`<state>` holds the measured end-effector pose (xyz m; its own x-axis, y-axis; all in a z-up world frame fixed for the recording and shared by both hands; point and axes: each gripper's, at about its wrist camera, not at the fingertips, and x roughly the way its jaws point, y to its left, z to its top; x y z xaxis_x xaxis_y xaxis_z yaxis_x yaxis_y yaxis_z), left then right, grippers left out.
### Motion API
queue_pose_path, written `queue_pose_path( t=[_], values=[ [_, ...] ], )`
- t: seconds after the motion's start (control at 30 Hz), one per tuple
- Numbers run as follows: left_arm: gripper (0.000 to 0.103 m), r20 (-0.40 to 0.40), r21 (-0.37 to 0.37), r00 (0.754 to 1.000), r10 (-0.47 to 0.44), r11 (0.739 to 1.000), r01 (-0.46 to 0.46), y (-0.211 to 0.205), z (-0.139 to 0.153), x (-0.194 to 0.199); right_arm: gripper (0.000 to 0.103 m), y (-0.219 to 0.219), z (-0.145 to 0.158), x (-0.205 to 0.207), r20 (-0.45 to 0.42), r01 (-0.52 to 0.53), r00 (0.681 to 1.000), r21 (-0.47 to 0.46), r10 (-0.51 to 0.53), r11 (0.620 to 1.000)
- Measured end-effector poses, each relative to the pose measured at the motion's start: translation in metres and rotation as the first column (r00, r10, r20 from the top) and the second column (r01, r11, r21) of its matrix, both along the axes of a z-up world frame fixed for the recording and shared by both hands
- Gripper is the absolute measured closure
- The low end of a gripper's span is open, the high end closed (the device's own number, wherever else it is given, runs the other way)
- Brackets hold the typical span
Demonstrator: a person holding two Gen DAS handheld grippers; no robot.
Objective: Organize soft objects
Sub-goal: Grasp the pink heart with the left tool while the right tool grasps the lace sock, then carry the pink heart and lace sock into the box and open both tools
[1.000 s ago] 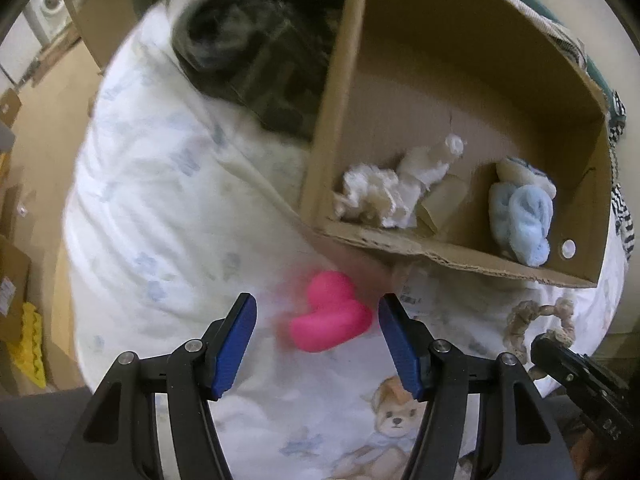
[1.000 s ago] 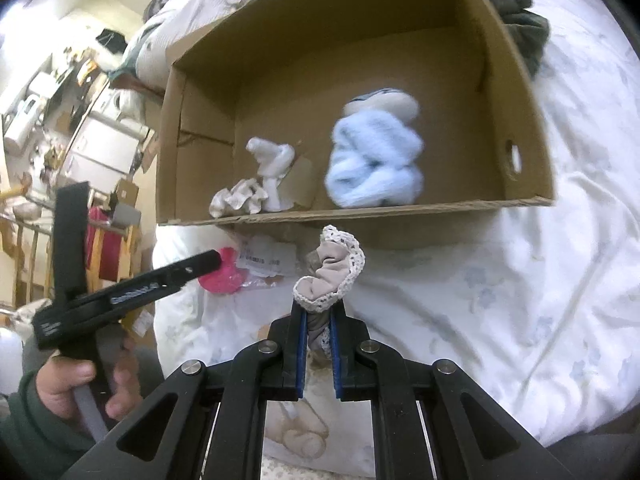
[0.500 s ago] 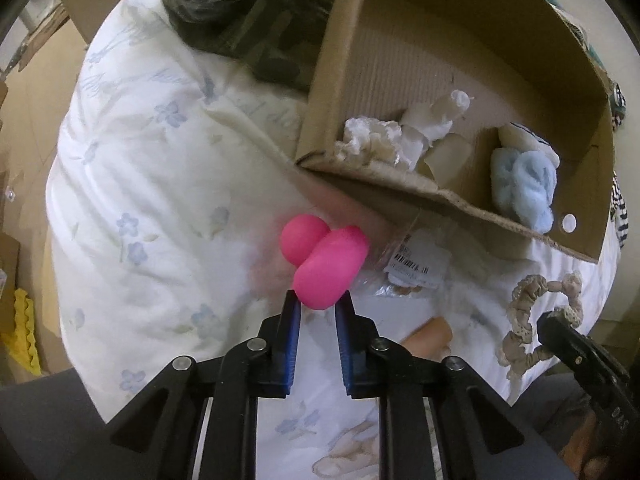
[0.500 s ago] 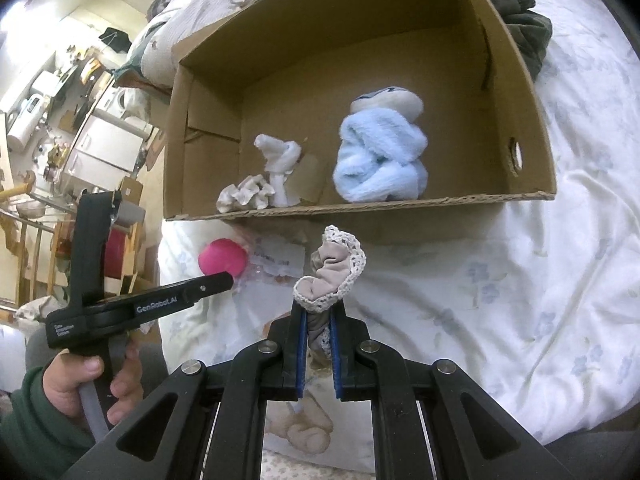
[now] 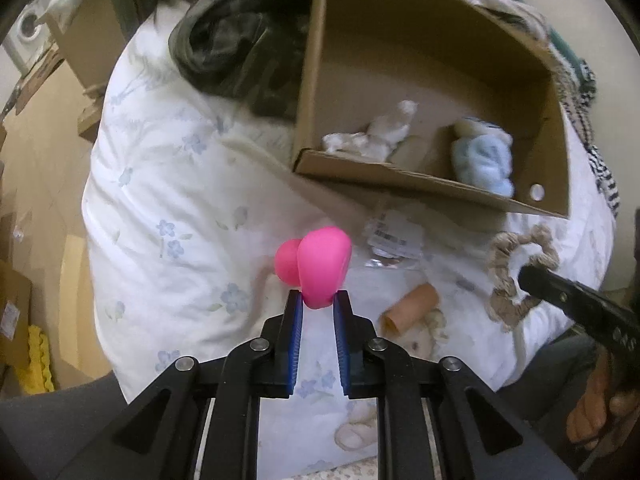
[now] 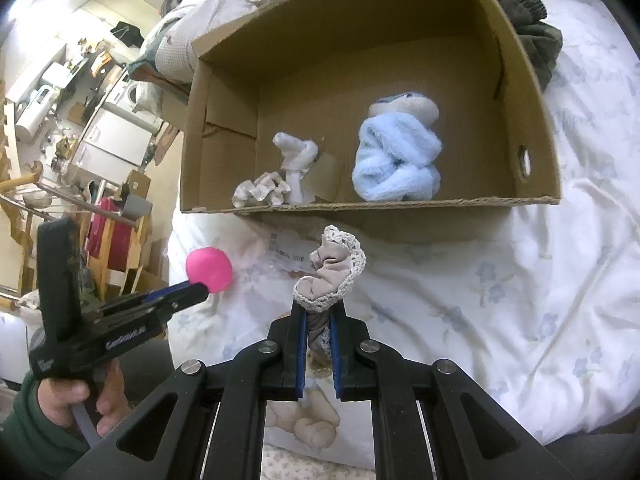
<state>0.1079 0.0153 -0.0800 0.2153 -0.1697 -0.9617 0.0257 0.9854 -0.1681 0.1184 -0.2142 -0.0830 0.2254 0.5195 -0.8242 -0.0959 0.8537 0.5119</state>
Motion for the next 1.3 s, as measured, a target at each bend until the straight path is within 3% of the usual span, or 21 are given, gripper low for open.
queue_pose_path(
  t=[0.43, 0.73, 1.0, 1.3],
  values=[
    [0.089, 0.066, 0.027, 0.997, -0.032, 0.999, 0.030, 0.002, 0.016, -0.012, 0.091, 0.005, 0.007, -0.002, 0.022, -0.012, 1.000, 0.006, 0.012, 1.000],
    [0.089, 0.237, 0.037, 0.970, -0.052, 0.998, 0.044, -0.003, 0.077, -0.021, 0.091, -0.009, 0.049, -0.001, 0.104, -0.001, 0.995, 0.076, -0.007, 0.997],
    [0.089, 0.341, 0.057, 0.937, -0.076, 0.997, 0.060, -0.014, 0.116, 0.016, 0.091, -0.024, 0.085, 0.029, 0.185, 0.035, 0.981, 0.113, -0.056, 0.993],
    [0.089, 0.331, 0.062, 0.939, -0.089, 0.995, 0.073, -0.032, 0.107, 0.065, 0.091, -0.025, 0.084, 0.064, 0.222, 0.070, 0.971, 0.094, -0.089, 0.993]
  ],
)
